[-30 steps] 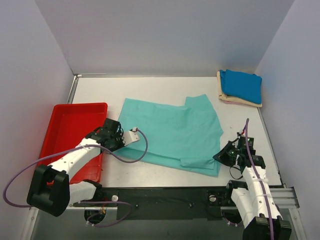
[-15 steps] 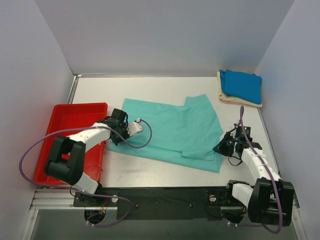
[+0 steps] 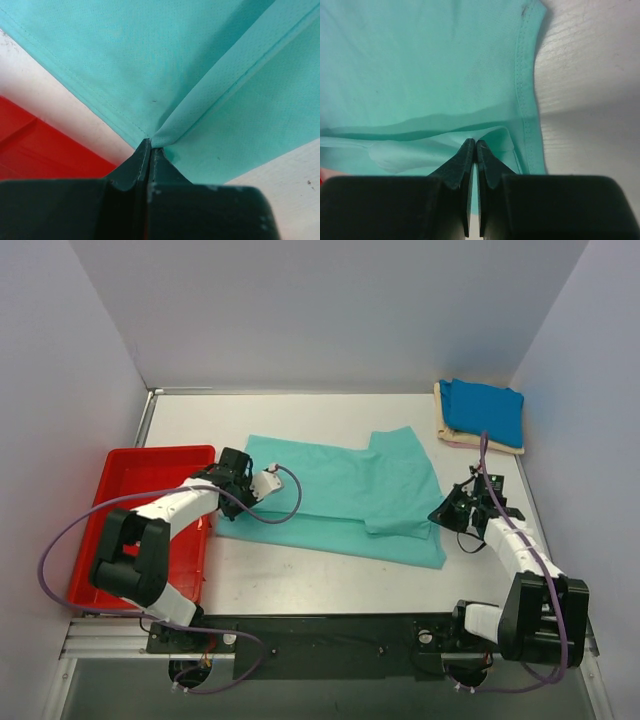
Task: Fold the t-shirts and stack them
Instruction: Fold the flattened tshirt in 1/3 of the way, then grap the side of the flattened tshirt furthest away from the robot with both arms
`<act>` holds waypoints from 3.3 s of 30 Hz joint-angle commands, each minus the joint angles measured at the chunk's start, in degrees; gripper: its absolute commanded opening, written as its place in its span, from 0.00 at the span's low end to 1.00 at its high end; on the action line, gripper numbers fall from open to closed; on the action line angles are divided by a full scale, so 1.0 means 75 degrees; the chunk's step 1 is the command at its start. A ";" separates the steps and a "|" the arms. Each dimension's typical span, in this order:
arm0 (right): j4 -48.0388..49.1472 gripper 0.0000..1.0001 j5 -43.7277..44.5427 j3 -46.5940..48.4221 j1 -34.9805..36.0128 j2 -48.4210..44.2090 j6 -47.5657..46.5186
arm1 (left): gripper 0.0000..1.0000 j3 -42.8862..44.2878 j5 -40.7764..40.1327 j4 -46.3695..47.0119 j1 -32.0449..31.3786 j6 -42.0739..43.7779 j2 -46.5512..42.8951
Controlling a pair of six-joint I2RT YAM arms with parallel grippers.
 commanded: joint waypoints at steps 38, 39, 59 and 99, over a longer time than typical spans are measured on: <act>-0.2265 0.52 0.2813 -0.0717 0.1655 -0.1522 0.1537 | 0.63 -0.0656 0.1819 0.0104 0.0671 0.1674 -0.0555; -0.2147 0.51 0.2580 -0.0845 0.1535 -0.1486 0.1583 | 0.64 -0.0702 0.1794 0.0209 0.0659 0.1837 -0.0461; -0.1771 0.00 0.2637 -0.0823 -0.0584 -0.0806 0.1385 | 0.27 -0.1217 0.2485 -0.1851 -0.0723 0.1593 0.0069; -0.5086 0.56 0.1956 1.3554 0.2015 1.0066 -0.3607 | 0.84 0.7275 0.1441 -0.3070 0.1725 -0.0002 0.4121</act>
